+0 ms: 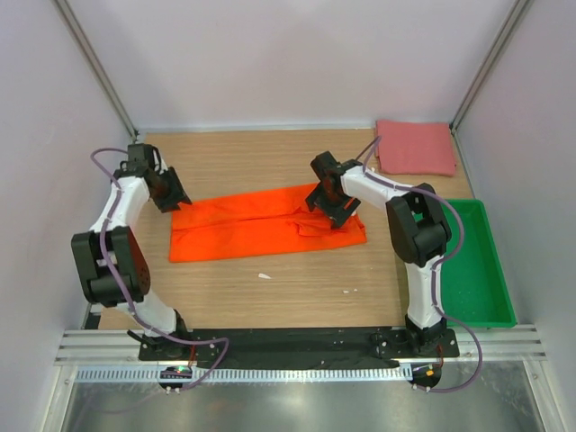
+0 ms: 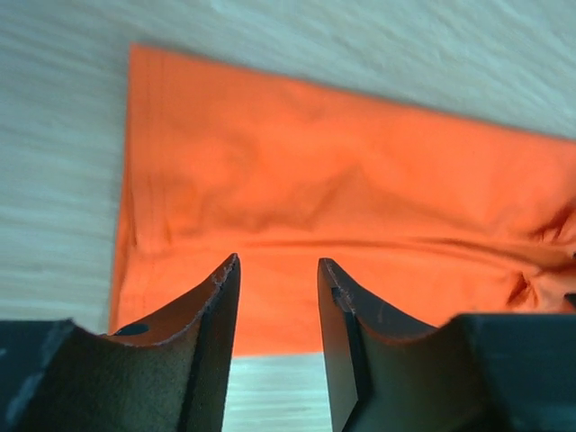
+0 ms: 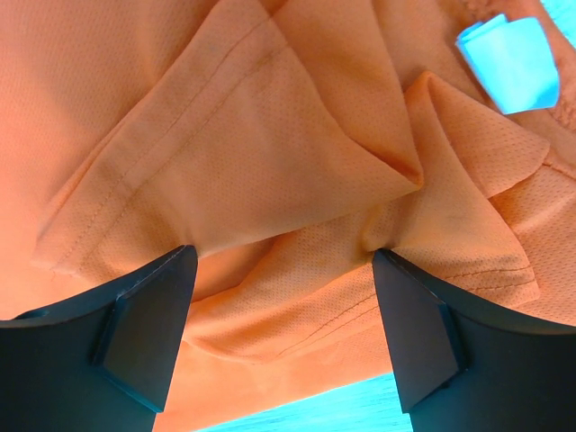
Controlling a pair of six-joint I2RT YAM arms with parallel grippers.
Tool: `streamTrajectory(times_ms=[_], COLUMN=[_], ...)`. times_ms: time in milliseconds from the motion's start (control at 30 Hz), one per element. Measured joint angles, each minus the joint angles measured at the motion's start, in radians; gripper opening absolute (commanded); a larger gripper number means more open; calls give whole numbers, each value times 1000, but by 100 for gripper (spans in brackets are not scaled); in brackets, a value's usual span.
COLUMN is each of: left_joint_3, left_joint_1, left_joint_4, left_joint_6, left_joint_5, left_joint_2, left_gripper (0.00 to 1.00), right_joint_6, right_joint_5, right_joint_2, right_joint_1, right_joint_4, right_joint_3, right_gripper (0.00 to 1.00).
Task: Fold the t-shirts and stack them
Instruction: Fold the tshirt
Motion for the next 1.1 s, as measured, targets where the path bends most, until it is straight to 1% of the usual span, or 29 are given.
streamTrajectory(times_ms=[100,167,200,300,500,700,1100], left_joint_3=[100,124,127,129,131,178,238], left_joint_1=[51,84,94,121,153,175,187], left_joint_4=[-7,-10,-11,-27,-29,-13,27], left_joint_6=[18,29,35,58,88,122,145], left_joint_5=[27,36,36,36,47,102,171], left_joint_2=[131,193,214,261,278,356,402], left_gripper=[43,42,40,37,36,38,35], right_joint_6=[-34,-57,-69,-91,-124,-142,-159], right_joint_5=[2,-2,-6,-16,-41,-69,-111], right_joint_2=[0,0,0,0,-5,-6,-6], right_joint_1=[2,2,2,2,-2,-11,-27], right_joint_4=[4,7,9,14,29,32,37], right_joint_3=[0,0,0,-3,-13,-15,-17], right_gripper=[85,85,85,85,85,85,85])
